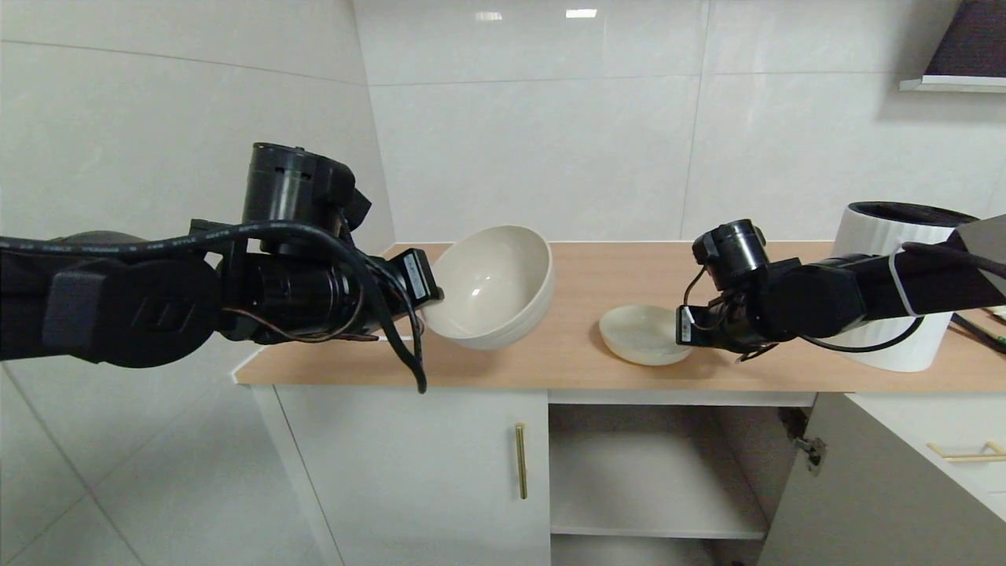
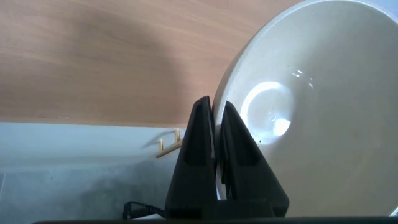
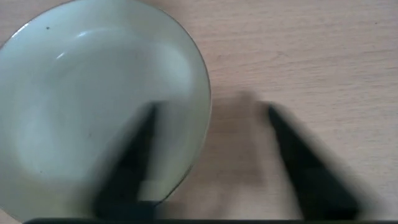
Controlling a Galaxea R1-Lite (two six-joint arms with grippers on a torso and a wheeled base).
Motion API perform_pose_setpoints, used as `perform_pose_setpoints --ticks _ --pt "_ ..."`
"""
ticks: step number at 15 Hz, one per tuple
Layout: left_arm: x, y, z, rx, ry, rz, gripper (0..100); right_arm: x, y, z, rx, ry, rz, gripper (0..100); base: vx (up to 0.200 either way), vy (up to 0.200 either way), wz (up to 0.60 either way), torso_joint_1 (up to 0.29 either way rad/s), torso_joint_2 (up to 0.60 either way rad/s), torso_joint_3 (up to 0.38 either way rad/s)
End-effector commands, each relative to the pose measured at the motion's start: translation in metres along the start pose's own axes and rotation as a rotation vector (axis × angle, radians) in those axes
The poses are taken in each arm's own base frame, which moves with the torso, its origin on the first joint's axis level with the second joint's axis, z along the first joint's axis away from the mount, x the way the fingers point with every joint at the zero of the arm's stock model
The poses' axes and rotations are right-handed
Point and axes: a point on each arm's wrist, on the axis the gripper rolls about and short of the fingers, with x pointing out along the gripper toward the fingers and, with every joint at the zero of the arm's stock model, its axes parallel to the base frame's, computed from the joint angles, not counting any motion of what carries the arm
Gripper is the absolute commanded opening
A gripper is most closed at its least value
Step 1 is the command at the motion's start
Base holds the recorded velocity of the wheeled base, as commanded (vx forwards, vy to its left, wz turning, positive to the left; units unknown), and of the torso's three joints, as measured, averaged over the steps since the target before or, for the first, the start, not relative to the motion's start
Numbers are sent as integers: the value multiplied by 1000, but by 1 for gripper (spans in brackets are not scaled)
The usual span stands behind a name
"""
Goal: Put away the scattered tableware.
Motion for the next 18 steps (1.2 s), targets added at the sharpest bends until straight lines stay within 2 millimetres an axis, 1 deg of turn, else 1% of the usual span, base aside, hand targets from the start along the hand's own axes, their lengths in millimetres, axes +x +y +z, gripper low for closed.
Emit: perform_pose_setpoints --ticks 1,5,6,7,8,9,10,11,13,14,15,18 --pt "-3 -1 1 0 -6 -5 0 2 1 -1 -2 4 2 0 0 0 0 0 0 0" --pt "-12 -2 3 2 -17 -20 0 -4 0 3 5 -6 12 0 0 0 0 0 0 0" --pt "-25 -2 2 17 -15 -49 0 -16 -2 8 24 -24 22 0 0 0 0 0 0 0" --pt "-31 -3 2 29 -18 -58 0 -19 -3 9 30 -29 28 0 0 0 0 0 0 0" --pt "-59 -2 0 82 -26 -112 0 -44 -8 17 43 -41 68 0 0 0 0 0 0 0" --pt "-77 0 -4 121 -19 -157 0 -67 -14 21 61 -30 122 0 0 0 0 0 0 0" --pt "-91 2 -9 147 -6 -192 0 -91 -20 22 86 -9 188 0 0 0 0 0 0 0" --pt "-98 5 -14 150 7 -202 0 -110 -27 20 92 16 232 0 0 0 0 0 0 0" --pt "-101 11 -22 149 33 -190 0 -135 -37 12 89 44 309 0 0 0 0 0 0 0" --pt "-102 14 -26 145 50 -178 0 -144 -40 9 86 48 341 0 0 0 0 0 0 0" --pt "-107 20 -35 144 75 -167 0 -153 -46 1 85 61 356 0 0 0 0 0 0 0" --pt "-105 31 -50 137 125 -140 0 -162 -54 -14 83 80 352 0 0 0 0 0 0 0"
